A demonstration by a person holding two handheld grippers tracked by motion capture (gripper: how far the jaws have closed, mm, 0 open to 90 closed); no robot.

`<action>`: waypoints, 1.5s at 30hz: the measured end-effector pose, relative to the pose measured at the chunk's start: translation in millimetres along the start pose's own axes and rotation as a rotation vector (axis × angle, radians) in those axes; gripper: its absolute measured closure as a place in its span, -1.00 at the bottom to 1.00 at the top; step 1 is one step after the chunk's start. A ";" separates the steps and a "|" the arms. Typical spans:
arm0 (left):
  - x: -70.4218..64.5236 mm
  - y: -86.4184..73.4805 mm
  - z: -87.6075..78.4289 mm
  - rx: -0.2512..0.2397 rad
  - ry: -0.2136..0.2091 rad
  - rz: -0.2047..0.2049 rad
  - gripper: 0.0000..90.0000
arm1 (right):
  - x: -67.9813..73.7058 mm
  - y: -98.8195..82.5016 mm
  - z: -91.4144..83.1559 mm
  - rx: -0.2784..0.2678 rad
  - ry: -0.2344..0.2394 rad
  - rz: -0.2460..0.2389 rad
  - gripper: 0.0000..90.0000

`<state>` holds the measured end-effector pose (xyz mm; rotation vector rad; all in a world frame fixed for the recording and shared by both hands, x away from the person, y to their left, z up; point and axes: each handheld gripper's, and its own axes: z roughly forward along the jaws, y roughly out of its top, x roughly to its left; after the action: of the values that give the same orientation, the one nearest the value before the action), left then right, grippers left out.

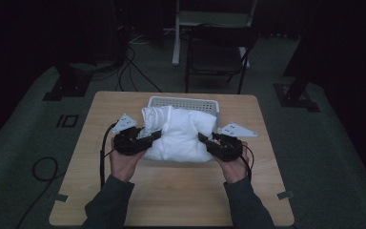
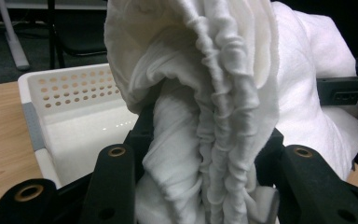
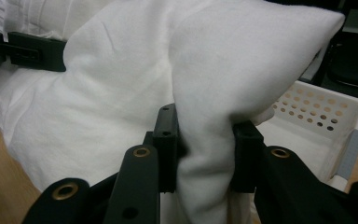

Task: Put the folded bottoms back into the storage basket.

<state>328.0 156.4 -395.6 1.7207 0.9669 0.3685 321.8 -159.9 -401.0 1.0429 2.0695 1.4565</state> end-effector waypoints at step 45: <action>21.0 32.9 25.7 -0.009 0.029 0.009 0.25 | -24.4 33.8 23.2 0.015 -0.029 0.015 0.55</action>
<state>371.9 152.5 -380.0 1.7166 0.9768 0.4040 365.0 -158.0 -380.8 1.0814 2.0591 1.4266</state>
